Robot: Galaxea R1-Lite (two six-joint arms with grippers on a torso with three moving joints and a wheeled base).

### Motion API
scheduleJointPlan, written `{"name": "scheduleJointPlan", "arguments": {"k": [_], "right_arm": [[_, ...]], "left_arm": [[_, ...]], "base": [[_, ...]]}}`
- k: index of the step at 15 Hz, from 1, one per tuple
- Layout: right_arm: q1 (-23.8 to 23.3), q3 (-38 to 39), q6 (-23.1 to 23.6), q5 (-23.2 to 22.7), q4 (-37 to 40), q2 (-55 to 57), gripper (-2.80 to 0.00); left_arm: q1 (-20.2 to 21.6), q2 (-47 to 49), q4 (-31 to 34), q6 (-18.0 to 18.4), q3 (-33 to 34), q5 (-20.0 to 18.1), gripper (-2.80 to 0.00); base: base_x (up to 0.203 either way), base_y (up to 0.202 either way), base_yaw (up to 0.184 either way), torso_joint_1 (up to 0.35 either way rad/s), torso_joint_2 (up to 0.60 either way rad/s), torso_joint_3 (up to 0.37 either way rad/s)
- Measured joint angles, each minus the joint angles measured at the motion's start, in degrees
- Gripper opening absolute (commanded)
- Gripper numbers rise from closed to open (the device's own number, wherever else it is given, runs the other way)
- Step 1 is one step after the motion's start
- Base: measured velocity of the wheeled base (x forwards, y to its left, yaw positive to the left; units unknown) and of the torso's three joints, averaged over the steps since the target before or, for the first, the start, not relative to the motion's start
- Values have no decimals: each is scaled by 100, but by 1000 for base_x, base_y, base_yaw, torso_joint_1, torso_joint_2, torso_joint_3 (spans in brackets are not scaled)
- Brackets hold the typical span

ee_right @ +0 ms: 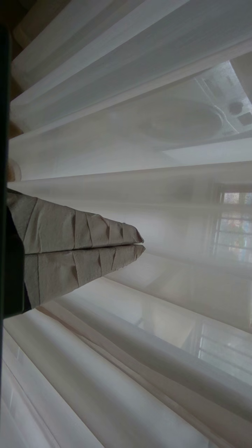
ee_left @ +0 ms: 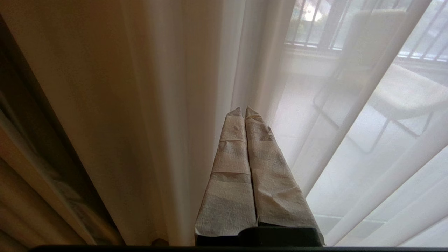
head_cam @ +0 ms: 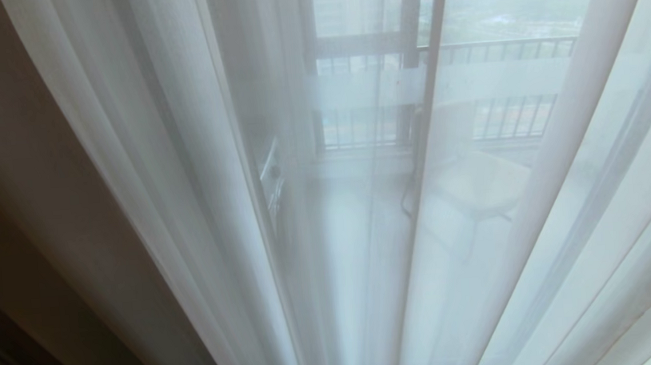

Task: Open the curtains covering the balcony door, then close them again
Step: Close the outer curtains on both sides

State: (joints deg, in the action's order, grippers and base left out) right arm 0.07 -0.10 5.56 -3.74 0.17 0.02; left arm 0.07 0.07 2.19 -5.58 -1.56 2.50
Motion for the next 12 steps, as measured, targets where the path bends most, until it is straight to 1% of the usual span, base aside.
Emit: {"name": "scheduleJointPlan", "arguments": {"k": [12], "right_arm": [[-1,0,3,0,0,0,-280]], "left_arm": [[2,-2,4,-7,5,0,-280]], "base": [[0,0,0,0,0,0]]}}
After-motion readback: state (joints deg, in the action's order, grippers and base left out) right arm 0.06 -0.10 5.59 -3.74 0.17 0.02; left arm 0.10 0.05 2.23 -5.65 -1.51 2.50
